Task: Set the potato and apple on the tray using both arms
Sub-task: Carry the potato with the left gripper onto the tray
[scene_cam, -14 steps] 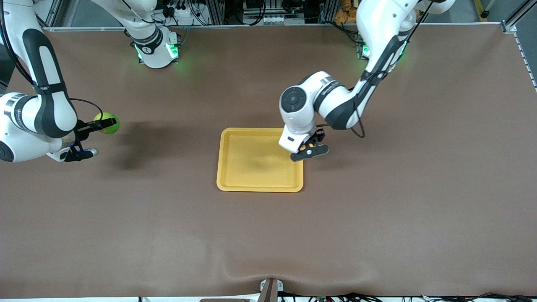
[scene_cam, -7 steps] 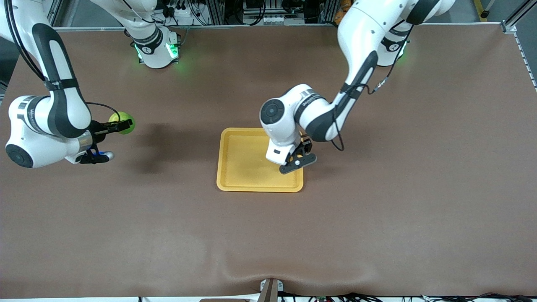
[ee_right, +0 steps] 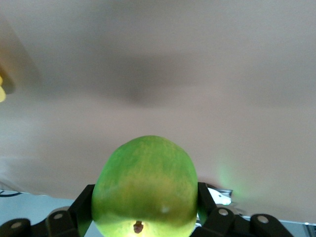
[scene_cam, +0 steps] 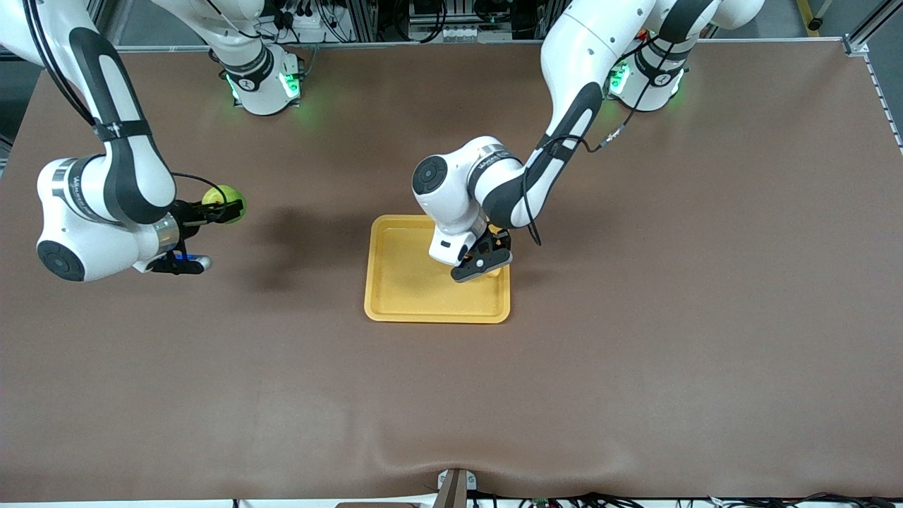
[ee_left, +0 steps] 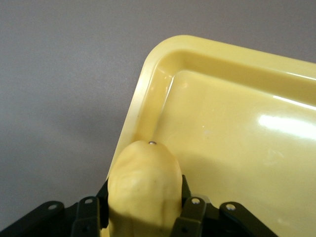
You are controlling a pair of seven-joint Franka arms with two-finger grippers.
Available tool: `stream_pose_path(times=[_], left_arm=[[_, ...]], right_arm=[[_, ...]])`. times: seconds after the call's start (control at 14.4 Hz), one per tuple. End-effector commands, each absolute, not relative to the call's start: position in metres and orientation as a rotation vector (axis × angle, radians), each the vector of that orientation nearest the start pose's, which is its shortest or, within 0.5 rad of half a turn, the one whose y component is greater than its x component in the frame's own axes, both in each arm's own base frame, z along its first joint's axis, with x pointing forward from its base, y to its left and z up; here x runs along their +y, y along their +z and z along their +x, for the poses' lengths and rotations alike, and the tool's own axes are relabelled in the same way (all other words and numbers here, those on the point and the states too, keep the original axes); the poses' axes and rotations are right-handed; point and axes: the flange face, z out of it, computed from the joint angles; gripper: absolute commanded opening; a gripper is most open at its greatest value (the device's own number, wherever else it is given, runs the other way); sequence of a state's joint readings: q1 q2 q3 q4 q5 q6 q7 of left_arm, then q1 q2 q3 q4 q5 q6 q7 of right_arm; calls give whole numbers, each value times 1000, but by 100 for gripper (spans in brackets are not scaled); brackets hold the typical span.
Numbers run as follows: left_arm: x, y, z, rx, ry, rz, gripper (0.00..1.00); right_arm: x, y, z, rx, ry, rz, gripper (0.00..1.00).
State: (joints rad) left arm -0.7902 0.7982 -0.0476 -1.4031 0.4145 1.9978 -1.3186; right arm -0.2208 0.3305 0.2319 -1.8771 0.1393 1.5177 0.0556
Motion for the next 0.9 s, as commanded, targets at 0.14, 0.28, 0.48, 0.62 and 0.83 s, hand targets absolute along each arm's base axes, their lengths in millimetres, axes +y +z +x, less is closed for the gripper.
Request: stream_pose_path(times=[0.14, 0.28, 0.48, 0.62, 0.83], left_arm=[[-515, 200, 496, -376, -350, -2725, 0], [-514, 195, 495, -389, -359, -2715, 23], [-515, 195, 495, -370, -366, -2712, 100], [-515, 198, 495, -369, -367, -2714, 100], [-516, 230, 499, -387, -387, -2736, 100]], right_arm=[[52, 325, 543, 198, 966, -2797, 0], [63, 325, 545, 229, 951, -2816, 0], [90, 324, 547, 287, 928, -2815, 0], [99, 324, 549, 305, 903, -2829, 0], [124, 318, 551, 326, 868, -2836, 0]])
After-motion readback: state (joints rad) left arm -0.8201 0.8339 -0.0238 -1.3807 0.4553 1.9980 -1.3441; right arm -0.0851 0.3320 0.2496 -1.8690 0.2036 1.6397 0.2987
